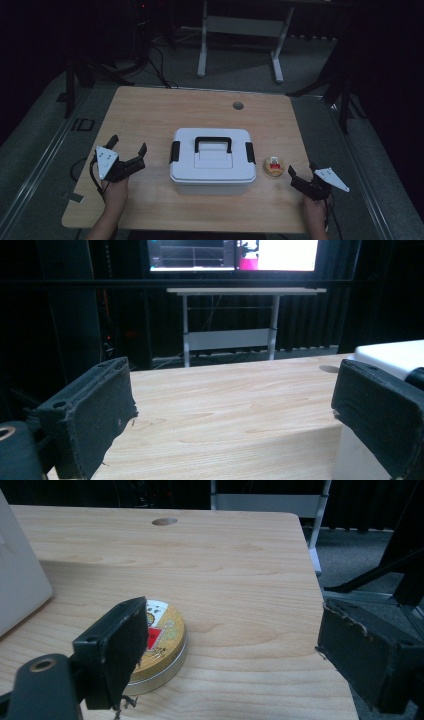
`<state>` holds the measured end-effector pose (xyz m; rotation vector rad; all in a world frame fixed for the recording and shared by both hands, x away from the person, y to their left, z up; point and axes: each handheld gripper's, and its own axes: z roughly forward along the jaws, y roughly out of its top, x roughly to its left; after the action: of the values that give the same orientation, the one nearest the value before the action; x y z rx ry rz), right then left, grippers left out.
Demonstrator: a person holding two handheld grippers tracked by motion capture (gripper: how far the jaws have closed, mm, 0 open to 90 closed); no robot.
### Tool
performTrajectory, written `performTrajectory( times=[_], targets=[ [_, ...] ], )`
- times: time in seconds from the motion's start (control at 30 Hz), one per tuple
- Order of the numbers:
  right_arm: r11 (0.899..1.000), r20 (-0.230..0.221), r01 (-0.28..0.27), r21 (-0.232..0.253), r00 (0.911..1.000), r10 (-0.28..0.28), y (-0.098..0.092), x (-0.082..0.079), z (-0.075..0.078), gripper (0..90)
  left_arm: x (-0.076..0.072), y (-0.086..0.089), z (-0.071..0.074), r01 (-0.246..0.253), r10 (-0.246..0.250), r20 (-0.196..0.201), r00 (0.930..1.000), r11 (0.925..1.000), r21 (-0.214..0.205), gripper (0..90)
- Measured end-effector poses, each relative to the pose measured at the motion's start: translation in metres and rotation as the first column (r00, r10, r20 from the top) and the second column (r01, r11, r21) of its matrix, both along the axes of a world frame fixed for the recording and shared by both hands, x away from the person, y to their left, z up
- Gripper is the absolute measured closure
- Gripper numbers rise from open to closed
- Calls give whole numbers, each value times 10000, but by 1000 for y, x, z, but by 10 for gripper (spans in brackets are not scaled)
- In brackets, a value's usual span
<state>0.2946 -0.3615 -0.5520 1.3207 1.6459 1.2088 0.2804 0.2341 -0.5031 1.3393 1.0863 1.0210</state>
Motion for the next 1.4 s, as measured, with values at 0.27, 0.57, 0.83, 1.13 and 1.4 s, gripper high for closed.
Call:
performTrajectory(
  times=[0.27,0.57,0.83,1.13,1.4],
  targets=[
    [10000,-34,-31,13,10000,31,0,0,0,126,1,8,0,156,-160,-423,9990,9998,-99,34],
    [10000,-41,-66,-4,10000,66,0,1,0,126,3,14,10,1447,-1491,-1683,9744,9887,-385,30],
    [10000,-64,-82,-22,9999,82,0,1,0,127,17,15,25,3053,-2828,-2711,9201,9513,437,28],
    [9999,-84,-97,-31,9999,96,0,1,0,127,33,18,39,4435,-3410,-4143,8438,8779,1807,59],
    [9999,-108,-105,-18,9999,105,0,1,0,127,42,17,36,5751,-3416,-5905,7312,7742,2642,59]
  ],
)
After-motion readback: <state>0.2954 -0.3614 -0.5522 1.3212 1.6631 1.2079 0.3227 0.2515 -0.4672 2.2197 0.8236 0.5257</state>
